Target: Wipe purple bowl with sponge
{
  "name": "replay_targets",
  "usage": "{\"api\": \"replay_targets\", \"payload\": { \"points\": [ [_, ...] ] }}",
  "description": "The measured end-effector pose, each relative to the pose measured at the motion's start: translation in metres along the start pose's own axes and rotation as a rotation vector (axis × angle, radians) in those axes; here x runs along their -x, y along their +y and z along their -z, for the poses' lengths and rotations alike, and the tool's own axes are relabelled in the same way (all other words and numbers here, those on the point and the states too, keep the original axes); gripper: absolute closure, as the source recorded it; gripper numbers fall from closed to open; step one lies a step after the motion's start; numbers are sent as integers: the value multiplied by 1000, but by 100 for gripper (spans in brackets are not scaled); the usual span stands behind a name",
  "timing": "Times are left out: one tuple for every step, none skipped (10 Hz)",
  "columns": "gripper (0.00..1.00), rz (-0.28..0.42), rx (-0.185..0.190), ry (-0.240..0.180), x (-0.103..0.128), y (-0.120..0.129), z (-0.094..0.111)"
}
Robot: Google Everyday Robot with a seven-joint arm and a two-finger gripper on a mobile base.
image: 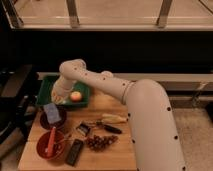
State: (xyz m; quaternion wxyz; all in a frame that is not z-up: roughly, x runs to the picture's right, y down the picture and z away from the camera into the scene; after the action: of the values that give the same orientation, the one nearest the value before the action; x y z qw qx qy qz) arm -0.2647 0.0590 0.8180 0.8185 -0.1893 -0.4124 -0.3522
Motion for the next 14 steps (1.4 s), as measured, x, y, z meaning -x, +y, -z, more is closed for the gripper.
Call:
{"api": "replay_targets", "payload": {
  "points": [
    [100,-9,1,-2,0,3,0],
    [100,-22,4,-2,-2,8,1],
    [100,-30,10,15,-6,13,6],
    [100,-33,13,39,-12,15,13],
    [100,-34,17,54,-17,15,18],
    [100,-29,22,68,-21,10,20],
    [100,-16,24,76,-24,3,21],
    [100,-2,22,81,-26,-5,21],
    [100,17,22,77,-25,-15,16],
    [100,38,19,64,-20,-28,8],
    [100,52,19,49,-15,-35,0],
    [100,66,22,28,-8,-41,-11],
    [100,66,26,11,-4,-39,-17],
    [100,63,29,1,-1,-33,-20]
  ]
}}
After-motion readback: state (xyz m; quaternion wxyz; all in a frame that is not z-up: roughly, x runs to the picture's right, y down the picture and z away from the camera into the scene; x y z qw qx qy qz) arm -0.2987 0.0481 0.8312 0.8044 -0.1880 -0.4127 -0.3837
